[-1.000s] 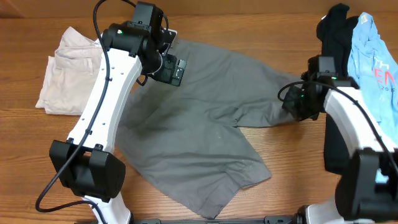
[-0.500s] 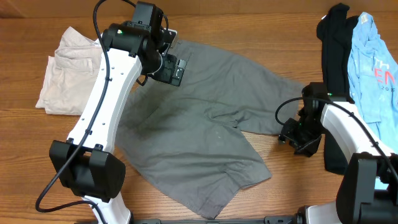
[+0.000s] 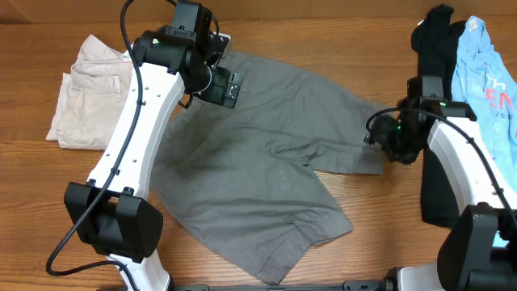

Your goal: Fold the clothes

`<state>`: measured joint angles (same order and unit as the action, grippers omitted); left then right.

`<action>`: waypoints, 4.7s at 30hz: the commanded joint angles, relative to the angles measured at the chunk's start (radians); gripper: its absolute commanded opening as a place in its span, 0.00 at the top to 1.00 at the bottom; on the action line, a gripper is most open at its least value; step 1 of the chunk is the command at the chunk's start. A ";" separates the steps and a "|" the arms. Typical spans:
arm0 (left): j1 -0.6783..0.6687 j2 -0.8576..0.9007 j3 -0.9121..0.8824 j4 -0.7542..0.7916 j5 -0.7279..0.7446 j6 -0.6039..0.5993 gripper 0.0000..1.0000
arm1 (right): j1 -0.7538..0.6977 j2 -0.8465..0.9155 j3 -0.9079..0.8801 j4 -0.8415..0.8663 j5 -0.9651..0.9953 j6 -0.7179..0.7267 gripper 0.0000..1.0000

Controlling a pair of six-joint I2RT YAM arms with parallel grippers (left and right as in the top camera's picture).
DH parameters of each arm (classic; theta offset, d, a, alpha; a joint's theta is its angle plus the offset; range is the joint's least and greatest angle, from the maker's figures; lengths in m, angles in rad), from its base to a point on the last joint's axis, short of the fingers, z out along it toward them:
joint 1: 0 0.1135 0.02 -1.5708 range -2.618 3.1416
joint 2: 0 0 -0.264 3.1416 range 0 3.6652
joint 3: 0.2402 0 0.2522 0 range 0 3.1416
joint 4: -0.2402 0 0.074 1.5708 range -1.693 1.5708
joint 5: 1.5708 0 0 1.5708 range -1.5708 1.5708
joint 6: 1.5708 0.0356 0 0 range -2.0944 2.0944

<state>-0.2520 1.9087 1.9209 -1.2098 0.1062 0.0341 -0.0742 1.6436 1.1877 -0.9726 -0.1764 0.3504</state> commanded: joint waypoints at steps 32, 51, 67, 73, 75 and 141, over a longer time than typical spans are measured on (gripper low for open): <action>-0.003 0.001 0.012 -0.016 0.014 0.023 0.00 | -0.006 0.147 0.134 -0.167 0.070 -0.036 0.96; -0.004 0.001 0.012 -0.035 0.018 0.023 0.00 | -0.006 0.147 -0.226 -0.030 0.070 0.069 0.52; -0.004 0.001 0.012 -0.017 0.018 0.022 0.00 | 0.002 0.147 0.103 -0.087 0.121 0.063 0.29; -0.004 0.001 0.012 -0.008 0.018 -0.013 0.00 | 0.082 0.147 0.000 0.000 0.074 0.100 0.33; -0.004 0.001 0.012 -0.006 0.018 -0.015 0.00 | 0.103 0.147 -0.028 0.043 0.056 0.116 0.33; -0.003 0.001 0.012 0.108 0.017 -0.038 0.00 | 0.011 0.428 0.314 0.267 0.182 0.068 0.09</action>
<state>-0.2520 1.9087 1.9209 -1.1213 0.1131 0.0063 -0.0456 2.0499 1.3983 -0.6426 -0.0212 0.4561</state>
